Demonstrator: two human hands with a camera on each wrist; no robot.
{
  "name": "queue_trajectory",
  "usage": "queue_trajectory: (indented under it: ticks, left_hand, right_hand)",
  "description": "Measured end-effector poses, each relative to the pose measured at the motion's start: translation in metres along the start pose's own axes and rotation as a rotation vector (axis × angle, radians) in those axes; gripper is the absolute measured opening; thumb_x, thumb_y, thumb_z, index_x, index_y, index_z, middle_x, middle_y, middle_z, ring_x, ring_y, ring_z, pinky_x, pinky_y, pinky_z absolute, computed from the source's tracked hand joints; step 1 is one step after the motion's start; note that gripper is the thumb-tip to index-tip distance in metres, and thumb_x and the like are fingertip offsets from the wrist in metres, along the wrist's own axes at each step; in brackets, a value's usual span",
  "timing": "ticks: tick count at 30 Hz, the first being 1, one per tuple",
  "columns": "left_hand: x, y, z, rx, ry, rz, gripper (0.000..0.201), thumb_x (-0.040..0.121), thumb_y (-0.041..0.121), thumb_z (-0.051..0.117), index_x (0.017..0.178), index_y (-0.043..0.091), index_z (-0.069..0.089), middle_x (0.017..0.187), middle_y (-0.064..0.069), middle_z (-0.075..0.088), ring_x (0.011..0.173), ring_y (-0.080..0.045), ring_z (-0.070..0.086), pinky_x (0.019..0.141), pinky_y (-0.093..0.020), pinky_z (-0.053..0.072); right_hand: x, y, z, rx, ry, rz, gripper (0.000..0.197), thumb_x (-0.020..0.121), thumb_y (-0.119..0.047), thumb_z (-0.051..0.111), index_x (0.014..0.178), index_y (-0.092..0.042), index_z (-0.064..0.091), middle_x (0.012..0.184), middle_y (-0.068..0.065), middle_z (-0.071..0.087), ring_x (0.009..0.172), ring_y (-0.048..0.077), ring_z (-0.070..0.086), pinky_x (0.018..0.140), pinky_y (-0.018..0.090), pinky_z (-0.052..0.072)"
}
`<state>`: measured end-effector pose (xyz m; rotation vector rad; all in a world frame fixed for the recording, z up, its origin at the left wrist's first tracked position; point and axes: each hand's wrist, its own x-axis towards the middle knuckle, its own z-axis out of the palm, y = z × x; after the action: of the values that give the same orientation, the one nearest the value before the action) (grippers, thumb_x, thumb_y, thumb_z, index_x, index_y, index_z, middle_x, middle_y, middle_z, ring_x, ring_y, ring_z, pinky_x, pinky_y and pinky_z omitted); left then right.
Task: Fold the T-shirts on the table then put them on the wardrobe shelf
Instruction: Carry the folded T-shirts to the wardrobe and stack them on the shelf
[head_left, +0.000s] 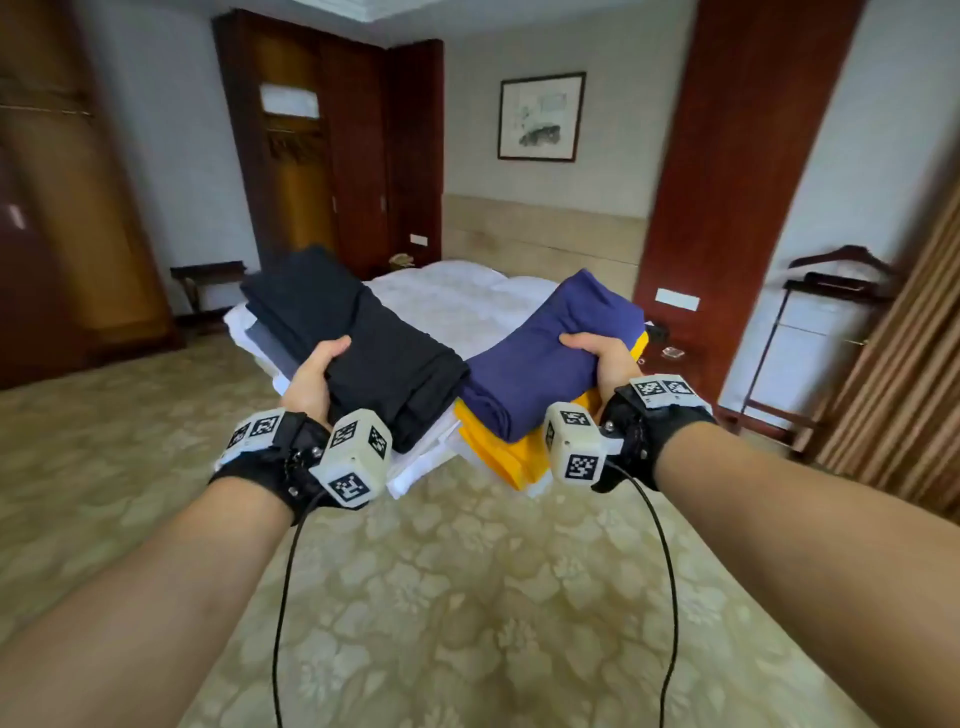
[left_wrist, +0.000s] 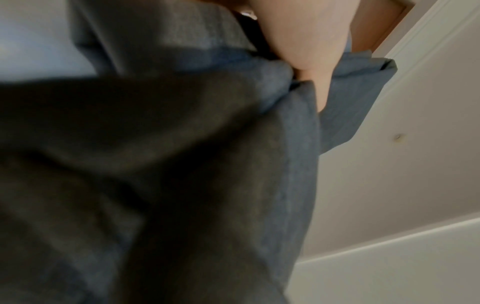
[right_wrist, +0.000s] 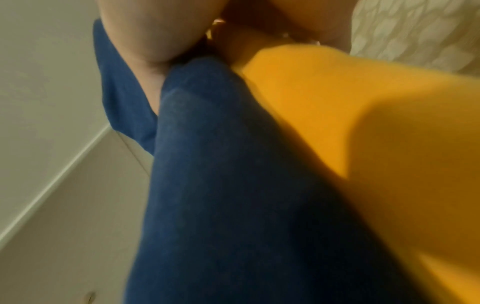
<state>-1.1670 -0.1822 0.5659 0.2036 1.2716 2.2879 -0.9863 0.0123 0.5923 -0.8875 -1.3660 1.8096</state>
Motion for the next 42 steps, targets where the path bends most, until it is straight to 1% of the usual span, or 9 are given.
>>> queue_trajectory:
  ticks: [3,9,13,16,23,29,34,38,42]
  left_hand:
    - [0.038,0.026,-0.026,-0.022,0.071,0.075,0.031,0.084,0.023,0.071,0.109,0.005,0.072,0.099,-0.008,0.075,0.081,-0.021,0.071,0.067,-0.027,0.059]
    - [0.124,0.074,-0.053,-0.044,0.106,0.164,0.023,0.090,0.026,0.064,0.103,0.009,0.070,0.088,-0.004,0.076,0.068,-0.016,0.072,0.059,-0.024,0.057]
    - [0.181,0.105,-0.057,-0.018,0.166,0.219,0.038,0.089,0.028,0.064,0.120,0.006,0.065,0.112,-0.008,0.071,0.083,-0.019,0.071,0.065,-0.028,0.056]
    - [0.223,0.133,-0.063,-0.009,0.212,0.258,0.048,0.088,0.030,0.065,0.128,0.004,0.061,0.125,-0.009,0.066,0.096,-0.022,0.068,0.065,-0.027,0.057]
    - [0.321,0.196,-0.094,0.020,0.228,0.322,0.023,0.093,0.029,0.058,0.092,0.010,0.071,0.075,-0.002,0.075,0.059,-0.015,0.070,0.061,-0.027,0.051]
    - [0.425,0.266,-0.162,0.020,0.272,0.353,0.024,0.091,0.031,0.062,0.098,0.009,0.068,0.081,-0.003,0.074,0.056,-0.014,0.069,0.063,-0.030,0.050]
    - [0.521,0.336,-0.220,0.016,0.282,0.347,0.042,0.087,0.032,0.067,0.121,0.008,0.064,0.105,-0.007,0.072,0.071,-0.019,0.068,0.062,-0.031,0.051]
    - [0.604,0.385,-0.257,0.076,0.217,0.344,0.030,0.091,0.033,0.061,0.108,0.008,0.066,0.081,-0.002,0.072,0.063,-0.015,0.069,0.064,-0.031,0.049]
    - [0.689,0.418,-0.295,0.081,0.178,0.311,0.028,0.092,0.036,0.059,0.100,0.010,0.067,0.090,-0.004,0.070,0.071,-0.017,0.067,0.070,-0.032,0.048]
  right_hand:
    - [0.034,-0.001,0.058,-0.019,-0.082,0.021,0.016,0.077,-0.020,0.071,0.075,-0.005,0.066,0.058,0.009,0.066,0.059,0.027,0.061,0.063,0.031,0.049]
    - [0.118,-0.008,0.162,0.009,-0.223,-0.027,0.008,0.085,-0.011,0.065,0.078,-0.007,0.065,0.076,0.008,0.061,0.068,0.028,0.056,0.066,0.032,0.047]
    - [0.177,-0.017,0.220,0.019,-0.337,-0.074,0.010,0.088,-0.008,0.061,0.078,-0.007,0.064,0.086,0.012,0.063,0.085,0.030,0.058,0.083,0.039,0.050]
    - [0.216,-0.025,0.266,0.038,-0.387,-0.115,0.015,0.087,-0.006,0.060,0.073,-0.011,0.062,0.071,0.004,0.065,0.073,0.023,0.057,0.068,0.031,0.047]
    - [0.292,-0.028,0.385,0.114,-0.544,-0.120,0.012,0.086,-0.005,0.061,0.077,-0.011,0.066,0.057,-0.006,0.068,0.056,0.014,0.064,0.061,0.025,0.047]
    - [0.343,-0.020,0.525,0.082,-0.597,-0.150,0.007,0.086,-0.007,0.063,0.081,-0.010,0.067,0.092,0.009,0.066,0.089,0.028,0.061,0.089,0.038,0.049]
    - [0.386,-0.018,0.640,0.042,-0.582,-0.092,0.004,0.079,-0.012,0.069,0.076,-0.011,0.068,0.082,0.008,0.068,0.083,0.029,0.063,0.080,0.036,0.050]
    - [0.425,-0.016,0.728,0.033,-0.571,-0.120,0.002,0.081,-0.013,0.069,0.082,-0.014,0.067,0.090,0.009,0.067,0.093,0.032,0.063,0.091,0.043,0.050]
    - [0.474,-0.006,0.805,0.004,-0.549,-0.113,0.005,0.079,-0.015,0.070,0.083,-0.012,0.069,0.096,0.012,0.069,0.103,0.036,0.063,0.097,0.047,0.049]
